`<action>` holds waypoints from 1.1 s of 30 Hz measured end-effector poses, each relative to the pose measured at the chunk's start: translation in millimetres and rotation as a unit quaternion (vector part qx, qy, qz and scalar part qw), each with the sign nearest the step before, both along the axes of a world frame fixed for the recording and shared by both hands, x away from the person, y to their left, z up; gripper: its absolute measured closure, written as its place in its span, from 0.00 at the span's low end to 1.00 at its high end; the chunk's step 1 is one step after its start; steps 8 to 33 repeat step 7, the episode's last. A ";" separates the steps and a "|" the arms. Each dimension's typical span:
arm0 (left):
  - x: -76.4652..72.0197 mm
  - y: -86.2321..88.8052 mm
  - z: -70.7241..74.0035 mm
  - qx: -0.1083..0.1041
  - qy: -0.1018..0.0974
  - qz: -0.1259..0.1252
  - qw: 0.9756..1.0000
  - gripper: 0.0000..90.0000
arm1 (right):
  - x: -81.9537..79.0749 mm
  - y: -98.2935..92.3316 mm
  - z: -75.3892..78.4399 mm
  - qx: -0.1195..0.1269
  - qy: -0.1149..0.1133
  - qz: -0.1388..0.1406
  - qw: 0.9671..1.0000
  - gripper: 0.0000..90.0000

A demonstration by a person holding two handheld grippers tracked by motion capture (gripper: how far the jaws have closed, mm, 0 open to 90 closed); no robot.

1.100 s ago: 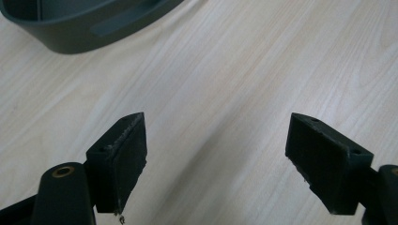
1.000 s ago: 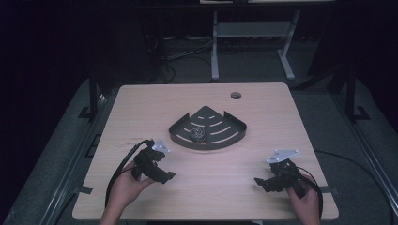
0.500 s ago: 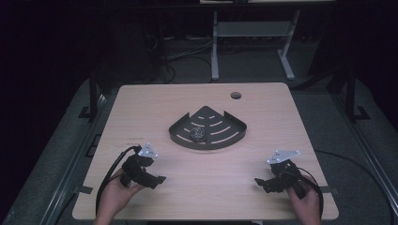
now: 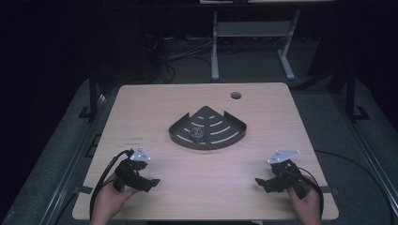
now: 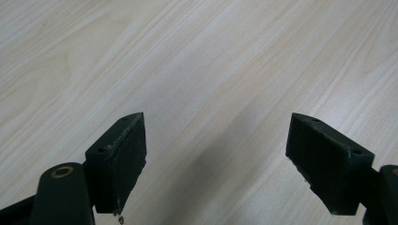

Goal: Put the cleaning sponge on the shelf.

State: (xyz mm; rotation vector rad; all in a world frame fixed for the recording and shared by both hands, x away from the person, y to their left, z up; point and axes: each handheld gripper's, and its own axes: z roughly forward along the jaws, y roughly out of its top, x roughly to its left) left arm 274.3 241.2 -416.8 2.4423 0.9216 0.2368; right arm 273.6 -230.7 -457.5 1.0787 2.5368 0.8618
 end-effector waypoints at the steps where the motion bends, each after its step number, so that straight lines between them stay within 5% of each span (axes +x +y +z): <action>1: -1.3 1.7 -0.5 -0.002 0.001 0.001 1.000 0.22 | -0.2 0.0 0.0 0.000 0.002 -0.002 1.000 0.16; 33: -9.3 7.3 -5.6 -0.004 -0.006 0.010 1.000 0.22 | -0.6 0.2 0.0 -0.002 0.000 -0.001 1.000 0.16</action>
